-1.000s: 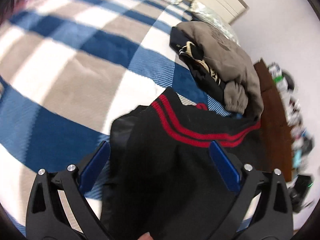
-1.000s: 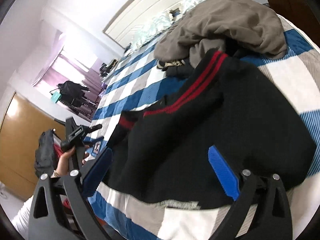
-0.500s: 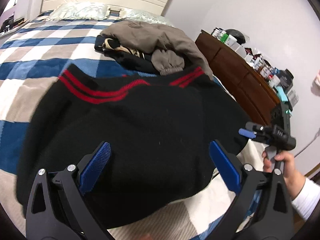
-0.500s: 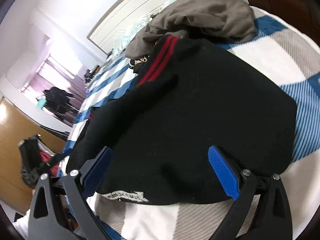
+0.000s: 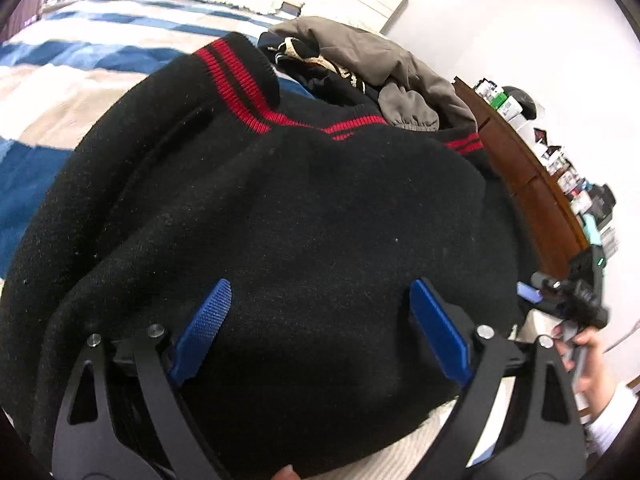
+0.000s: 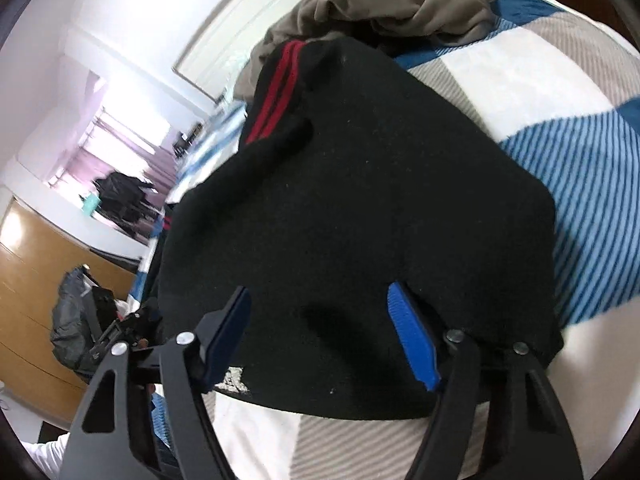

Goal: Fold large clothes

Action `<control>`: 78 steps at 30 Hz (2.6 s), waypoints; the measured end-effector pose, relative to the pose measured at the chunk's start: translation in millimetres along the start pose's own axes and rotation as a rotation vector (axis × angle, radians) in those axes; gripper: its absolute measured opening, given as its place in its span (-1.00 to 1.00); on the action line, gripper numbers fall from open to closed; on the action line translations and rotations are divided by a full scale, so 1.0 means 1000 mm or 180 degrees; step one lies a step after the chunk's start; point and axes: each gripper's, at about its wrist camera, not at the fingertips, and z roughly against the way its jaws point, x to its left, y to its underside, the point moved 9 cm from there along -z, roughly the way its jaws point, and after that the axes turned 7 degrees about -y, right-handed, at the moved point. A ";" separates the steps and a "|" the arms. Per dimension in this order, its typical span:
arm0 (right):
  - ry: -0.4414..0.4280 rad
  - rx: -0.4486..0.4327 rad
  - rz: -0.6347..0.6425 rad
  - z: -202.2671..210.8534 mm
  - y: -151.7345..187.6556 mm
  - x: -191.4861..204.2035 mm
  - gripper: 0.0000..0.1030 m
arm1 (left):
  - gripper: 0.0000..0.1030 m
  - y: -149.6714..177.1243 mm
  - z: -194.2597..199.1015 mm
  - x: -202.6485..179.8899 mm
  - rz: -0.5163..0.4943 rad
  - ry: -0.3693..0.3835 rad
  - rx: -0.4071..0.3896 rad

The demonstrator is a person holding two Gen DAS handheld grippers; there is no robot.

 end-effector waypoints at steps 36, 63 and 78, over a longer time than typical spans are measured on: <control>0.0824 0.2229 0.3604 -0.340 -0.037 0.252 -0.05 | 0.88 0.020 0.014 -0.076 -0.0236 -0.0243 -0.0312; 0.1270 0.1865 0.4056 -0.392 -0.050 0.306 -0.45 | 0.88 0.016 -0.012 -0.072 -0.0383 -0.0308 -0.0125; 0.0943 0.0992 0.2886 -0.178 -0.090 0.282 0.90 | 0.88 -0.003 0.012 -0.072 -0.0723 -0.0257 -0.0341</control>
